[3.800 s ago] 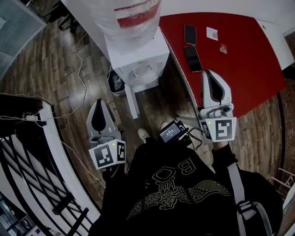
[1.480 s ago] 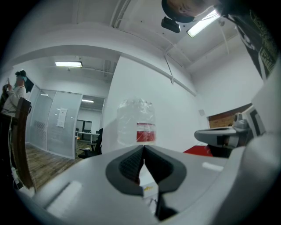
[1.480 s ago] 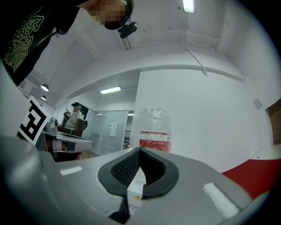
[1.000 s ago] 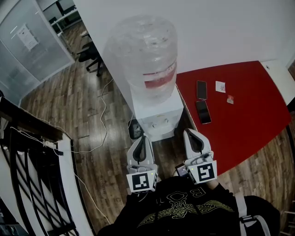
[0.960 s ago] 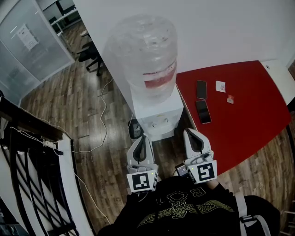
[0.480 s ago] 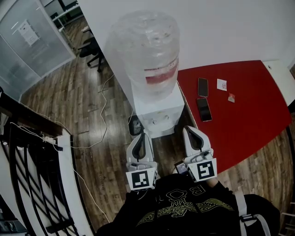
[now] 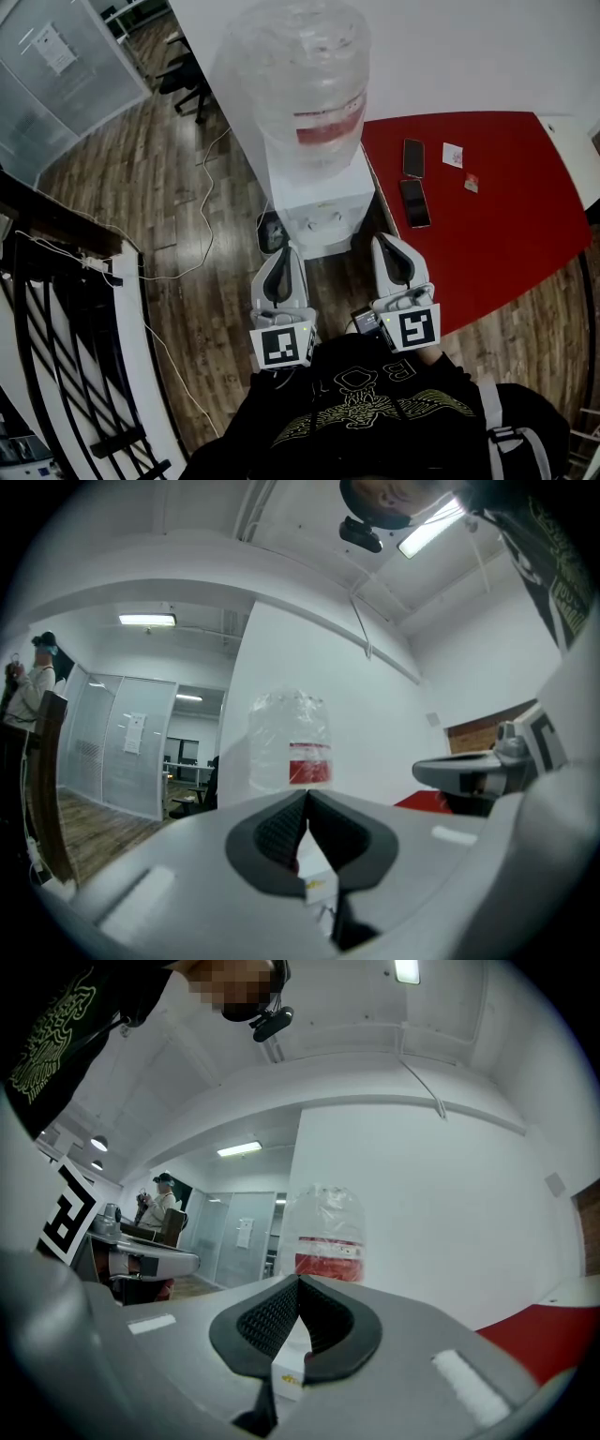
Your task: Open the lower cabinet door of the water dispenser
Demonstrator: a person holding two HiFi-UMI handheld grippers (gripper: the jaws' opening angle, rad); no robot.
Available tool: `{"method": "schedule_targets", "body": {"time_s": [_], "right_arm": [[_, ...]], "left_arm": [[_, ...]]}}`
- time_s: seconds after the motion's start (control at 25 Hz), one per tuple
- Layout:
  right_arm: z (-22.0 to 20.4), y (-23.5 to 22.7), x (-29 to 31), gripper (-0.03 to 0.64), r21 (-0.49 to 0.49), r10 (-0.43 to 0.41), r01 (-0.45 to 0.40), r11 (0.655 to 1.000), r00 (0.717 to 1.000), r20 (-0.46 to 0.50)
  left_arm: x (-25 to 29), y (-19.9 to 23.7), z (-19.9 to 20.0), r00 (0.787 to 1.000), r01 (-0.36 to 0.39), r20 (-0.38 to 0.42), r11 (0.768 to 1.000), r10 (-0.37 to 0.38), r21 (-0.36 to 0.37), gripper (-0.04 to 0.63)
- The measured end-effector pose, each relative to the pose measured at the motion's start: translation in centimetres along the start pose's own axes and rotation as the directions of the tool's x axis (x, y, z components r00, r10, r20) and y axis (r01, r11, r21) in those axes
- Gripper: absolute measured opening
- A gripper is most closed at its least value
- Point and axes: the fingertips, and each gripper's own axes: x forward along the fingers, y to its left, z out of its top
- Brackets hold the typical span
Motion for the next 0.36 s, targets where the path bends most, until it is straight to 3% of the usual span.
{"method": "schedule_targets", "body": {"time_s": [0.2, 0.36], "right_arm": [[-0.08, -0.18, -0.06, -0.001, 0.002, -0.008, 0.008, 1.000, 1.000, -0.010], [0.68, -0.52, 0.42, -0.001, 0.003, -0.013, 0.013, 1.000, 0.999, 0.038]], "left_arm": [[0.02, 0.02, 0.11, 1.000, -0.001, 0.005, 1.000, 0.001, 0.003, 0.006], [0.45, 0.13, 0.46, 1.000, 0.004, 0.022, 1.000, -0.005, 0.014, 0.006]]}}
